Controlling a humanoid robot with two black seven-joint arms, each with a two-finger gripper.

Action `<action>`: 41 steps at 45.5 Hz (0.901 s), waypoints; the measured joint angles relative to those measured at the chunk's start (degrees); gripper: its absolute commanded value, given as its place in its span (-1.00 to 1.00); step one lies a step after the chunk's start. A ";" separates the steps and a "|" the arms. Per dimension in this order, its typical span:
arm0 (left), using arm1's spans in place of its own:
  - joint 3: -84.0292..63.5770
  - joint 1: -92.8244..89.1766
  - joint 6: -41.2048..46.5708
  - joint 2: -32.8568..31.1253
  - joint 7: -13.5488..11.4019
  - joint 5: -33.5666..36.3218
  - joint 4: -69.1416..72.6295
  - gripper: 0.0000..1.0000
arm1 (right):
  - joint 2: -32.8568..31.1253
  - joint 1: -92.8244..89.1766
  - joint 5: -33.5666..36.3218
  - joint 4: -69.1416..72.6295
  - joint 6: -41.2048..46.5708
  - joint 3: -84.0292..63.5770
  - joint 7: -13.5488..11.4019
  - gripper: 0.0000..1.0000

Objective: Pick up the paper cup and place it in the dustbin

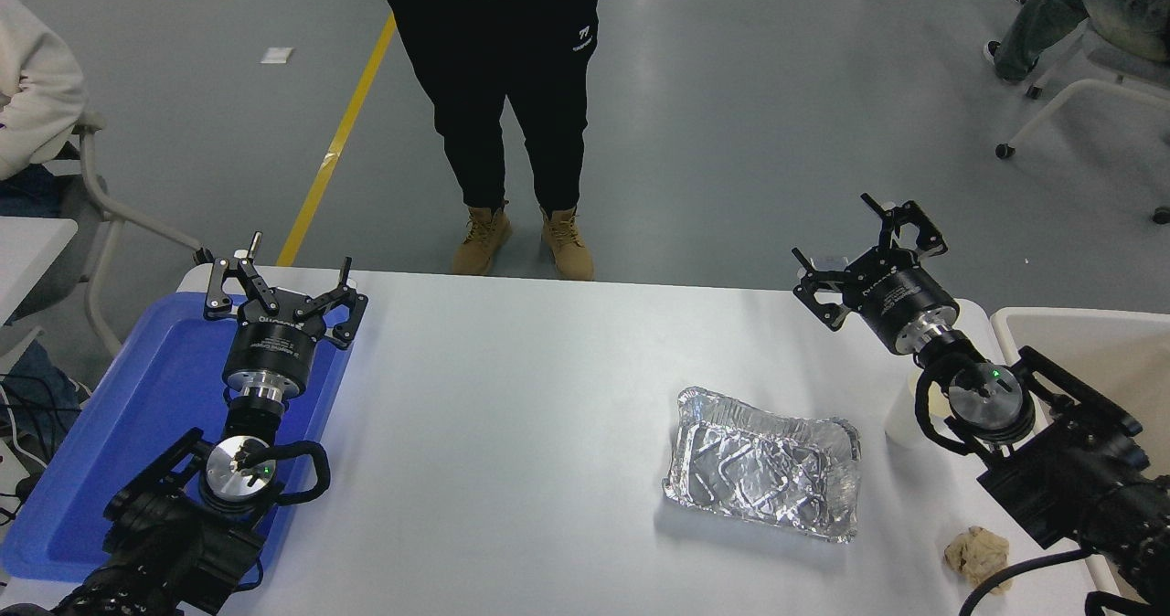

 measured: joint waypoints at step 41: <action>-0.01 0.00 -0.03 0.00 -0.06 -0.02 0.00 1.00 | 0.38 -0.05 -0.08 1.58 0.01 -1.36 -0.08 1.00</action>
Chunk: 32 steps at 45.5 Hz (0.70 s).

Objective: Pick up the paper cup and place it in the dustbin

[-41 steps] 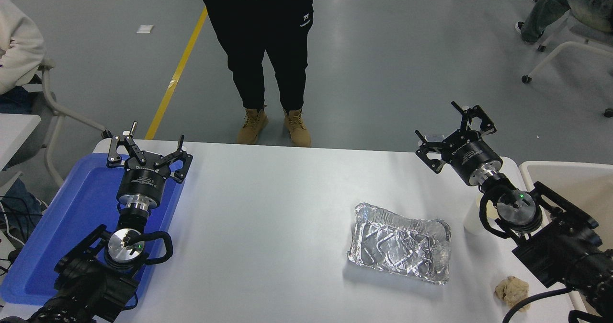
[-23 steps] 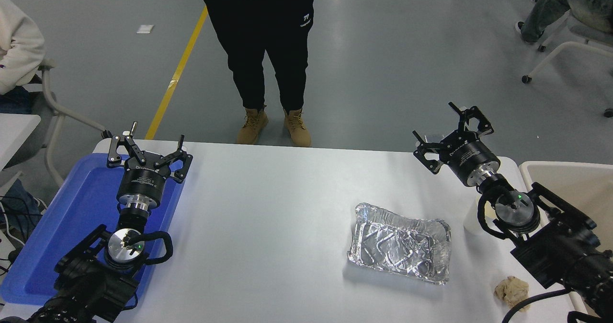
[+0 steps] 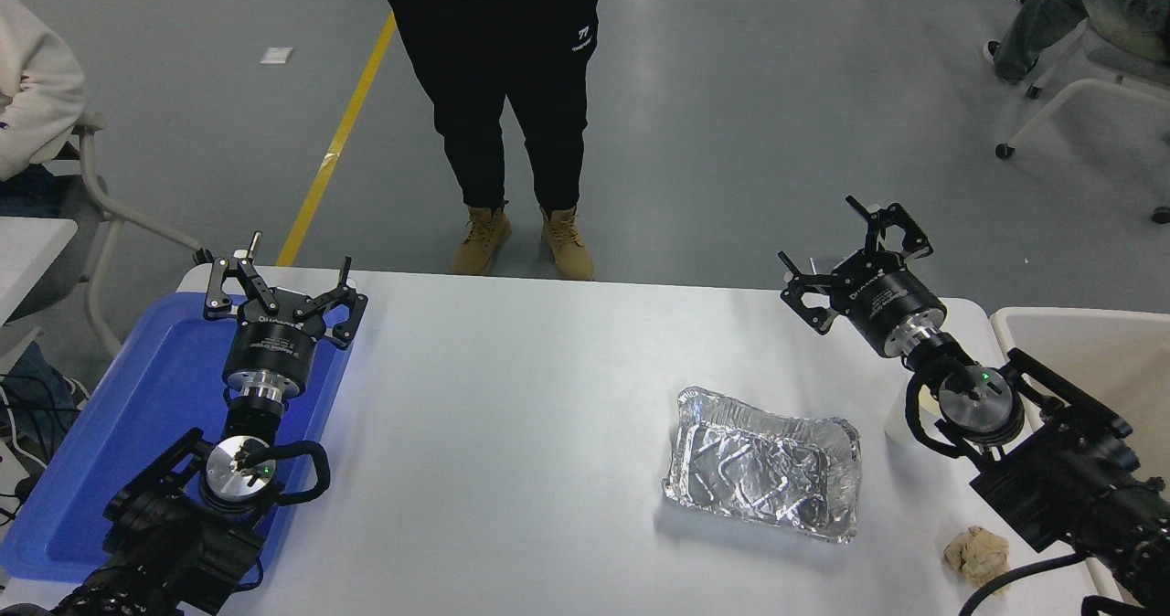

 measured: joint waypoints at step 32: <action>0.00 0.00 0.00 0.00 0.01 0.05 0.00 1.00 | 0.09 2.41 -0.98 0.13 -0.58 -2.62 -0.01 1.00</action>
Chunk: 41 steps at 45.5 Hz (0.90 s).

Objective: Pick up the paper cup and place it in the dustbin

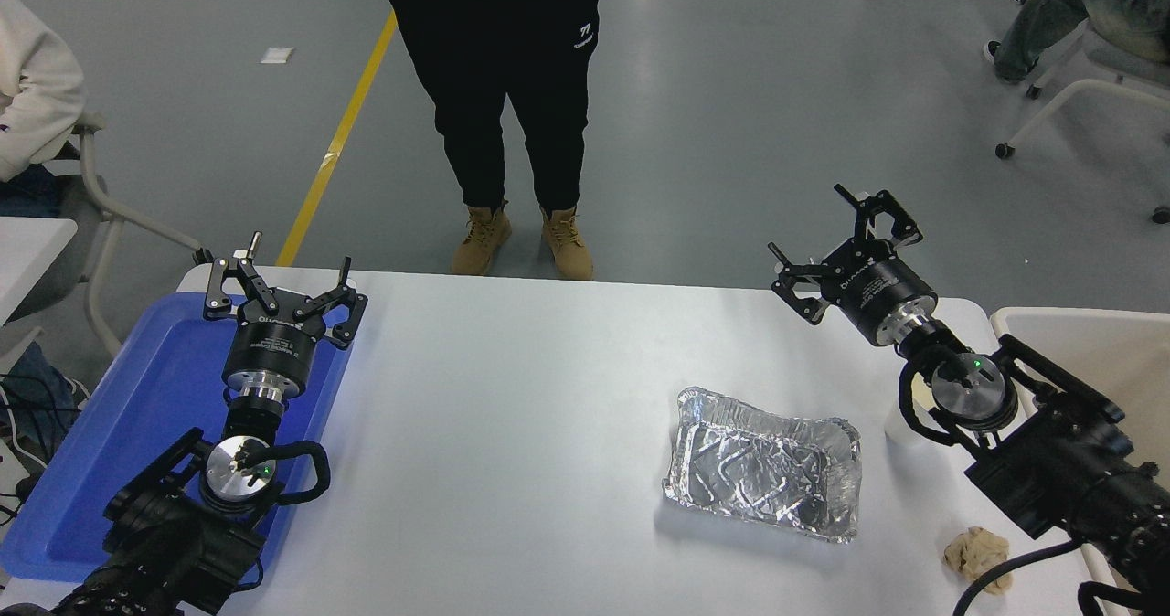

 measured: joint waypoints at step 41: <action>0.03 0.08 -0.09 0.00 0.08 0.11 -0.01 1.00 | -12.14 18.78 -12.53 6.85 -3.41 -30.96 -0.03 1.00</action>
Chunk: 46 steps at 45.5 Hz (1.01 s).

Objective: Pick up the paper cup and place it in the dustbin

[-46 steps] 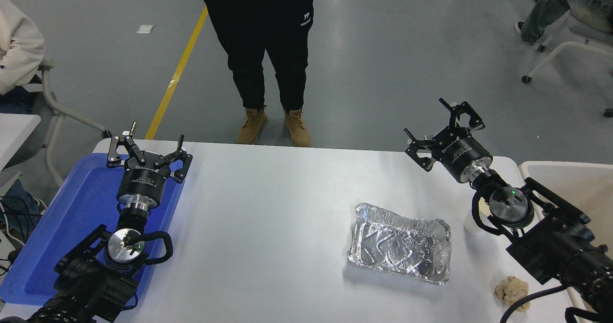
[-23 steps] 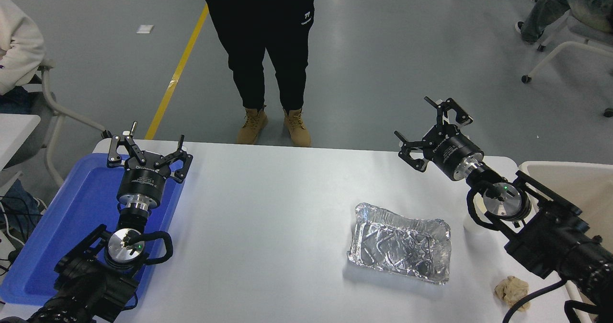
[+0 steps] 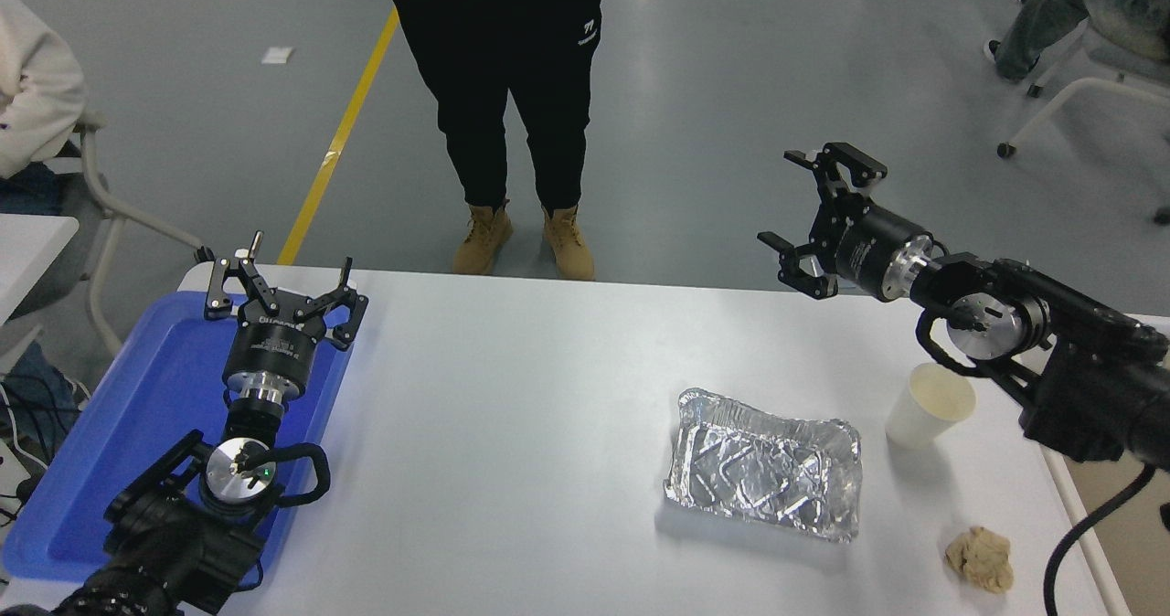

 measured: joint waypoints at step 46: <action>-0.03 0.01 0.02 0.09 0.00 0.08 0.01 1.00 | -8.57 47.47 -19.35 29.29 1.27 -69.17 -0.05 1.00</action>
